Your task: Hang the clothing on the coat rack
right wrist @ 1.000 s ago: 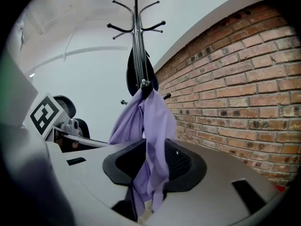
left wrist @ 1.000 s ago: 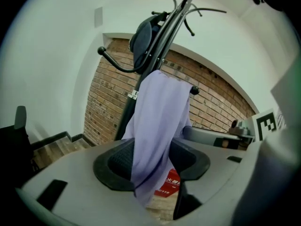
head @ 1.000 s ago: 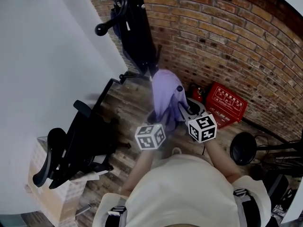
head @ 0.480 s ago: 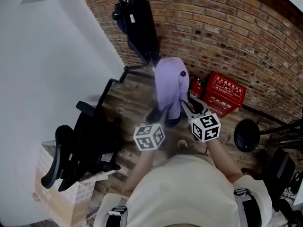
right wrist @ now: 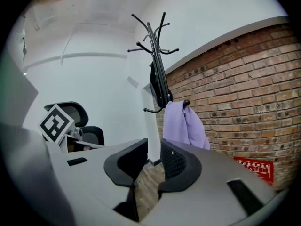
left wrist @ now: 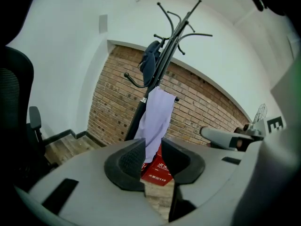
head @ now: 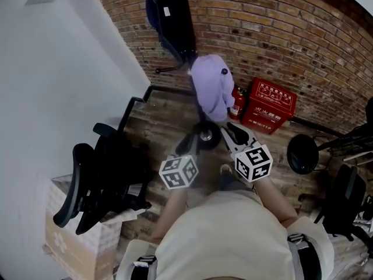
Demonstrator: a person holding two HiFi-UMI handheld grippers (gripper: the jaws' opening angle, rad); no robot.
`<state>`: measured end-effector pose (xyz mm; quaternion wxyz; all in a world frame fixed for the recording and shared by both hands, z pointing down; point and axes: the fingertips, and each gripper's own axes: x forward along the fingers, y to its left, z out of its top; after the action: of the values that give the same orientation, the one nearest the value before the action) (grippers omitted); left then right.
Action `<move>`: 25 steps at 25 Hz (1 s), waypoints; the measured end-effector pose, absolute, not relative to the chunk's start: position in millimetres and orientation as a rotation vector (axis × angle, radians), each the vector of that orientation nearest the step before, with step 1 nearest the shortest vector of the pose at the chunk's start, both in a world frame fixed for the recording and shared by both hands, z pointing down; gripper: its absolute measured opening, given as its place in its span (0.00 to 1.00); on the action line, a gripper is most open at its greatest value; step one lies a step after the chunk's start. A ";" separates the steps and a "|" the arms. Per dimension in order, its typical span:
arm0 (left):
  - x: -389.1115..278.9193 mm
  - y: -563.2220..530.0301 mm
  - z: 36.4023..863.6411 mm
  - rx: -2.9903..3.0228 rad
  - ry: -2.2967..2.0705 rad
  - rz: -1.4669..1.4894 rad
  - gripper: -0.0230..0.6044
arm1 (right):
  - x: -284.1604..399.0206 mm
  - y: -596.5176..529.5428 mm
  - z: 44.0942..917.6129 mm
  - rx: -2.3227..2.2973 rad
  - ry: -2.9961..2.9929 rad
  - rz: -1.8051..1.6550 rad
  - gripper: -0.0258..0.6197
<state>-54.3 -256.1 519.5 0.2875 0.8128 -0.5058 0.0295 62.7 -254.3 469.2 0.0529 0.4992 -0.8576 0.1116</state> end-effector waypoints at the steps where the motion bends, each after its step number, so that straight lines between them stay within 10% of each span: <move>1: -56.7 -250.0 519.9 2.173 -1.349 0.081 0.20 | 61.2 -247.0 466.7 1.531 -2.608 0.334 0.15; 25: -117.7 -131.3 507.7 2.254 -1.399 0.119 0.09 | 6.6 -124.5 456.5 1.582 -2.625 0.234 0.05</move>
<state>-117.7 -131.3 507.7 0.2407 0.8239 -0.5113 0.0436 6.6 -124.5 456.5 0.0340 0.5143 -0.8536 0.0759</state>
